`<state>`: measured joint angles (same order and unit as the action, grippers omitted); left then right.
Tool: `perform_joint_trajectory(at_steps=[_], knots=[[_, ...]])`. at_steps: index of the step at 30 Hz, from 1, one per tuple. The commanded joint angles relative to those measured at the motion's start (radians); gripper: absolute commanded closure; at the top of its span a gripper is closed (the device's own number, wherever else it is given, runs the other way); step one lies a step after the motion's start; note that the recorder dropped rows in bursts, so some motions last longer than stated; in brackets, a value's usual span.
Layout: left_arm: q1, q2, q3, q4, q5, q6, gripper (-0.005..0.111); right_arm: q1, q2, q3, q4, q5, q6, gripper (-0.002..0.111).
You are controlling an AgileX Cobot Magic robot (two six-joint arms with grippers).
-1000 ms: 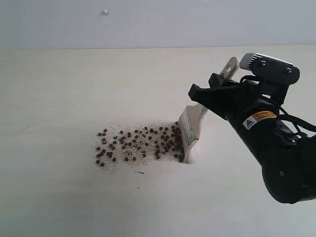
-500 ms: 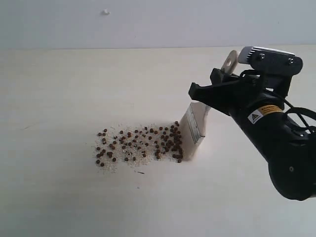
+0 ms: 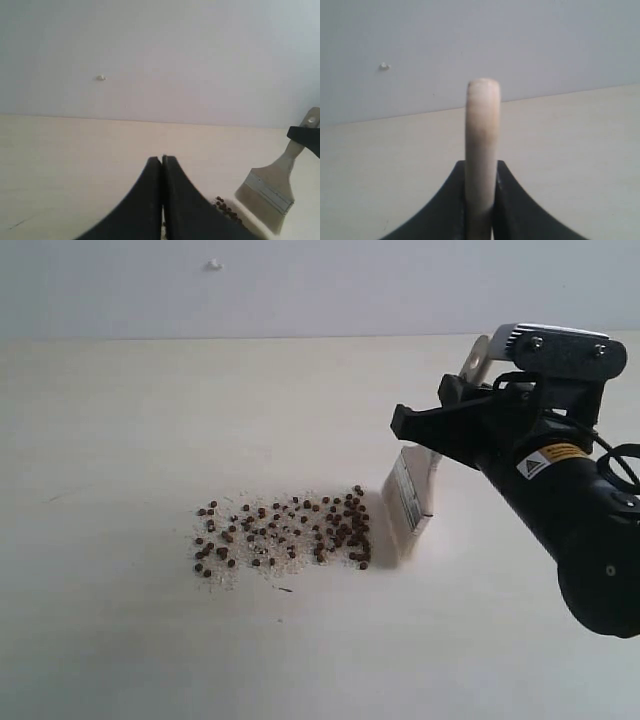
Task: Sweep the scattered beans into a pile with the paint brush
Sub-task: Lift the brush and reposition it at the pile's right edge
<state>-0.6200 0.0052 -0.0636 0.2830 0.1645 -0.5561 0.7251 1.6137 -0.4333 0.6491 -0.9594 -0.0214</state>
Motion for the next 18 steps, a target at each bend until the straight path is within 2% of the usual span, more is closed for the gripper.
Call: perform_joint_trajectory(at_steps=[1,4,10,18], knots=[[0.004,-0.005,0.006,-0.003,-0.01,0.003,0.107,-0.004,-0.039,-0.003,0.004,-0.01,-0.029,0.108],[0.004,-0.005,0.006,-0.003,-0.01,0.003,0.107,-0.004,-0.07,-0.003,0.004,-0.006,-0.044,0.108],[0.004,-0.005,0.006,-0.003,-0.01,0.003,0.107,-0.004,-0.125,-0.003,0.066,0.038,-0.22,0.108],[0.004,-0.005,0.006,-0.003,-0.01,0.003,0.107,-0.004,-0.092,-0.003,0.079,0.038,-0.209,0.108]])
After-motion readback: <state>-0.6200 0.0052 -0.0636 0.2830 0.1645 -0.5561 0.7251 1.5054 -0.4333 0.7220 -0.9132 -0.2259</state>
